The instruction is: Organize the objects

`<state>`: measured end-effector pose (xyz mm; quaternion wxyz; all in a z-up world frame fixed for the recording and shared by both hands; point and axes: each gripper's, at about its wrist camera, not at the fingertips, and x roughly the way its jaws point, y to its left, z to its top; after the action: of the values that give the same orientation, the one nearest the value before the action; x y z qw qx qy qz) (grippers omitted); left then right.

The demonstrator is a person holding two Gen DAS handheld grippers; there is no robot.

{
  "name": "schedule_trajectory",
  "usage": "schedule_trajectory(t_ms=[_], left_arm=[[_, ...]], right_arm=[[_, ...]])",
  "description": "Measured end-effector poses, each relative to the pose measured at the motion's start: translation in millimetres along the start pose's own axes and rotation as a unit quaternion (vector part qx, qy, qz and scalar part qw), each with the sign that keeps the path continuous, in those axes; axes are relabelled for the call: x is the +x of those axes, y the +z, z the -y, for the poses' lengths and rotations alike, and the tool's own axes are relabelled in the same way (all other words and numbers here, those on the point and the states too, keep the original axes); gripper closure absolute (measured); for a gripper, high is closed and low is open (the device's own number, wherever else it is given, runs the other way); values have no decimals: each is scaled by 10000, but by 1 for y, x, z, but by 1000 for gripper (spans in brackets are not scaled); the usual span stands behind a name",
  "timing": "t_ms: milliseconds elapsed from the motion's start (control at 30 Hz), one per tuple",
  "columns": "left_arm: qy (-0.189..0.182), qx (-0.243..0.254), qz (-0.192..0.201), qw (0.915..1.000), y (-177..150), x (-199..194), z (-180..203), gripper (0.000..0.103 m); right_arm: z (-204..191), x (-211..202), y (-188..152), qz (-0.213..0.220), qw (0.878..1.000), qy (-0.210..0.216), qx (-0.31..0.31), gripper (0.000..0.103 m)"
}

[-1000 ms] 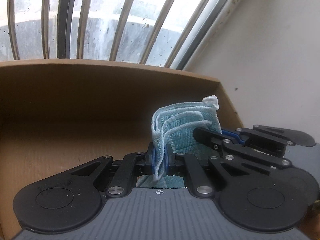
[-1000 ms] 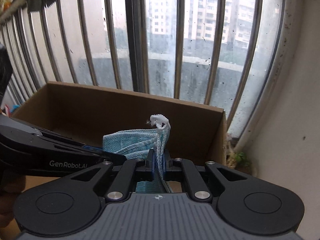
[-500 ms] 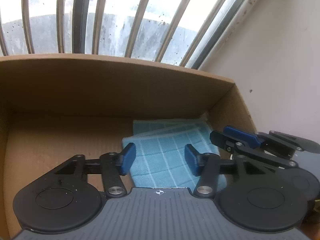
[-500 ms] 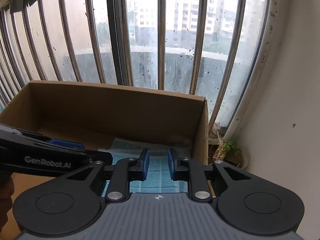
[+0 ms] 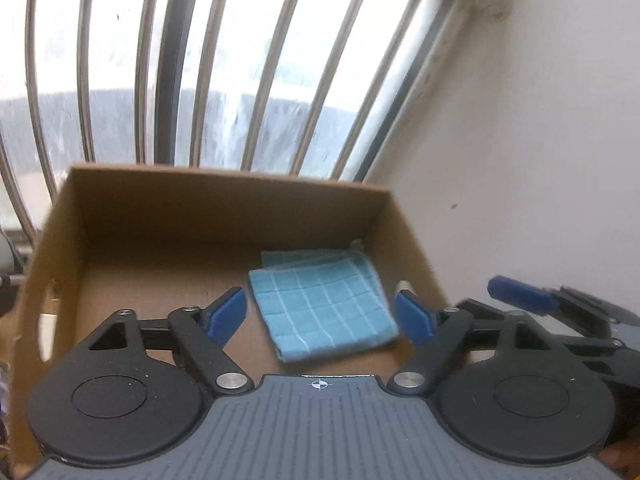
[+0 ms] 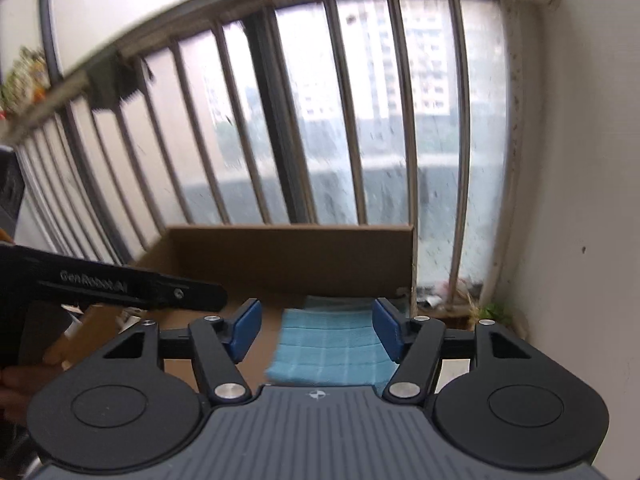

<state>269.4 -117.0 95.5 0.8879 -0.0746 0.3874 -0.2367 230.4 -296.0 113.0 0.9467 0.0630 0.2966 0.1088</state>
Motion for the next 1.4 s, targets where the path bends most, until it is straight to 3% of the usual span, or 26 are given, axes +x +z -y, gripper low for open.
schedule_trajectory(t_ms=[133,233,400,533,700,800,900,1000,1067,1233,1400], left_arm=[[-237,161,401,9988,-25,-50,4,5],[-286,286,627,9972,-50,-83,3,2],[115,401,926,9948,-107,-116,-7,1],[151,106,968,9951,-151,-137,-29,1],[-61,-430,947,9946,-194,-145,-57,1],[-205,-646,849,9941,-206,-141,-70,1],[-210,-822,899,9923,-215,-145,-83,0],[-43,-765,1003,9920,-223,-151,-89,0],[-90,-717,1129,9910,-234,-156,-94,0],[-196,-457,1085,9928,-253,-160,-102,0],[612,-40,1157,9914,-267,-154,-95,0]], right_arm=[[-9,-60,-23,447,9984,283,196,24],[-12,-91,-47,747,9953,494,376,3],[-30,-117,-100,793,9938,540,565,0],[-51,-116,-137,513,9971,104,553,0],[-93,-109,-167,178,9981,-560,-200,0],[-122,-107,-162,119,9918,-1013,-768,0],[-145,-115,-152,387,9828,-1316,-1235,0],[-161,-121,-154,635,9801,-835,-1683,0],[-161,-119,-159,686,9867,-378,-1421,0],[-146,-101,-176,324,9962,774,-235,0],[-139,-79,-201,-46,9890,1327,658,0]])
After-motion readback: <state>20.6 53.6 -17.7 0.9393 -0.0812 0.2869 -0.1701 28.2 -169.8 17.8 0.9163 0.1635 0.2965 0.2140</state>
